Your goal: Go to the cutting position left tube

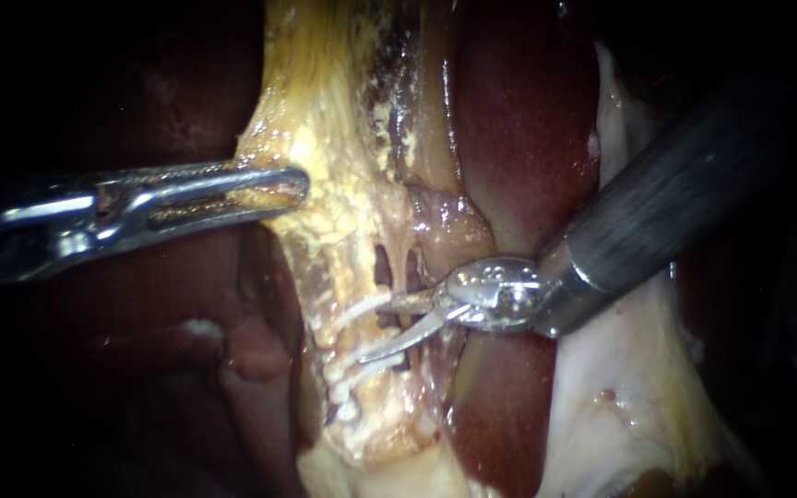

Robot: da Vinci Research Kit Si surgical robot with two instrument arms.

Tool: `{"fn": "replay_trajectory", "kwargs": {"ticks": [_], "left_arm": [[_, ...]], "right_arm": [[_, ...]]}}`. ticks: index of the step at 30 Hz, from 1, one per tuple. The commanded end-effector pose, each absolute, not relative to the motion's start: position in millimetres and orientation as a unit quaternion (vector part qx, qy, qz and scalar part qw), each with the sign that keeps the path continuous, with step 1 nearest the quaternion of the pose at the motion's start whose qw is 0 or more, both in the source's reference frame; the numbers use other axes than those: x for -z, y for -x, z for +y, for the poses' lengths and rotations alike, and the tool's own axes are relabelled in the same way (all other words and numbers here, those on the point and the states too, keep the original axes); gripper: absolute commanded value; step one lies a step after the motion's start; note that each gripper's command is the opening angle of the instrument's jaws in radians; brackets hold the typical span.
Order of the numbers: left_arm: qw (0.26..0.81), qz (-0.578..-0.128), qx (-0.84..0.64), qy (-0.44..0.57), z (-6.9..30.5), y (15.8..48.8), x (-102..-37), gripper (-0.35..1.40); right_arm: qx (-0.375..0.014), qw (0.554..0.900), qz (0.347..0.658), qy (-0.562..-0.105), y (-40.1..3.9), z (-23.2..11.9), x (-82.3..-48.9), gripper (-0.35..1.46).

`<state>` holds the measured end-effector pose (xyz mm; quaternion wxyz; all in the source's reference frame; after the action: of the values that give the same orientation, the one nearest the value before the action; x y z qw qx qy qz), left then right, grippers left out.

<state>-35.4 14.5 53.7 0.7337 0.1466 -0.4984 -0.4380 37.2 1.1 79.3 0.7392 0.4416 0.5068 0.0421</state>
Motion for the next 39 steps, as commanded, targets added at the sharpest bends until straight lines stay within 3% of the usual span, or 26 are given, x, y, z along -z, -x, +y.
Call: {"fn": "replay_trajectory", "kwargs": {"ticks": [1,17,29,39], "left_arm": [[0.734,-0.498,0.439,-0.146,14.6,35.5,-53.8,-0.35],[0.734,-0.497,0.44,-0.143,15.2,35.0,-54.7,-0.35],[0.734,-0.497,0.441,-0.141,15.2,35.1,-55.2,-0.35],[0.734,-0.497,0.441,-0.141,15.2,35.3,-55.5,-0.35]], "right_arm": [[-0.037,0.739,0.506,-0.443,-37.3,1.0,-79.3,1.35],[0.007,0.72,0.513,-0.466,-38.5,0.7,-78.1,1.21],[-0.008,0.693,0.545,-0.473,-40.0,1.1,-78.0,1.21],[-0.054,0.672,0.527,-0.517,-40.9,0.9,-78.4,1.19]]}}
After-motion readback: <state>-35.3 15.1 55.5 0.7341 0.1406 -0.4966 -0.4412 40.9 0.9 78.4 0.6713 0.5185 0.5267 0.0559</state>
